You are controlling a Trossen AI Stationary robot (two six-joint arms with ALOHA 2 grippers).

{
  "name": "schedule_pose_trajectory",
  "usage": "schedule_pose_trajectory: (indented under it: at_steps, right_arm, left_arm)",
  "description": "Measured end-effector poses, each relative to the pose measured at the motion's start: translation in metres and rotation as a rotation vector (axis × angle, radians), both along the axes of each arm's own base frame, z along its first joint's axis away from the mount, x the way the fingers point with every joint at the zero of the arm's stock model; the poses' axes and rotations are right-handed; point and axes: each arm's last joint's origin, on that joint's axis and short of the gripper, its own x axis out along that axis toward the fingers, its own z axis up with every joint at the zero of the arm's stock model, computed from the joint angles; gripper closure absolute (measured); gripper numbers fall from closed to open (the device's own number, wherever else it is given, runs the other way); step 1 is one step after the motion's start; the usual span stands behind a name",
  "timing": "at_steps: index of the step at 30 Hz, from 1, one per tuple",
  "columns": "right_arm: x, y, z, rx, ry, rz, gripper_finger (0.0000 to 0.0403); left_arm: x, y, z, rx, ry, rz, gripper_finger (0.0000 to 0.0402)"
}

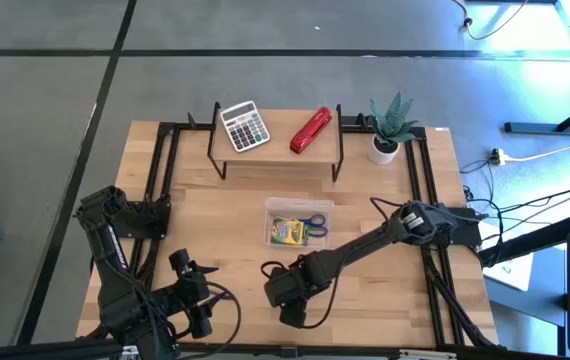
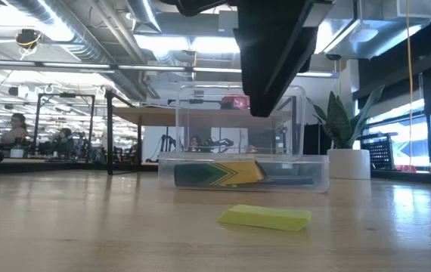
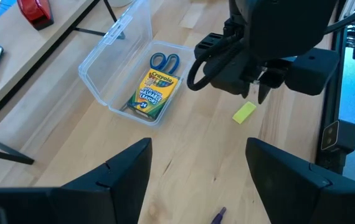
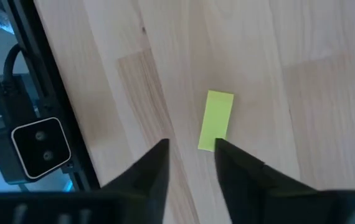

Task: Pack school essentials
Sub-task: Put the green eraser into the transparent supply box

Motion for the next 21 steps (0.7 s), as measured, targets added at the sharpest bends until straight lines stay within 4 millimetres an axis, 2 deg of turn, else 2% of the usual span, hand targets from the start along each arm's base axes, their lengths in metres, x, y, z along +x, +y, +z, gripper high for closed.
schedule_pose_trajectory:
  at_steps: [6, 10, 14, 21]
  right_arm:
    - [-0.001, -0.001, -0.005, -0.003, 0.017, -0.022, 0.0198]
    - [-0.005, -0.008, -0.021, -0.013, 0.089, -0.119, 0.0164]
    - [-0.009, -0.014, -0.035, -0.032, 0.136, -0.152, 0.0154]
    - [-0.002, -0.009, -0.042, 0.029, 0.055, -0.12, 0.0158]
  left_arm:
    - [0.0, 0.0, 0.0, 0.0, 0.0, 0.0, 0.0148]
    - [0.0, 0.0, 0.0, 0.0, 0.0, 0.0, 0.0148]
    - [0.0, 0.0, 0.0, 0.0, 0.0, 0.0, 0.0148]
    - [0.0, 0.0, 0.0, 0.0, 0.0, 0.0, 0.0148]
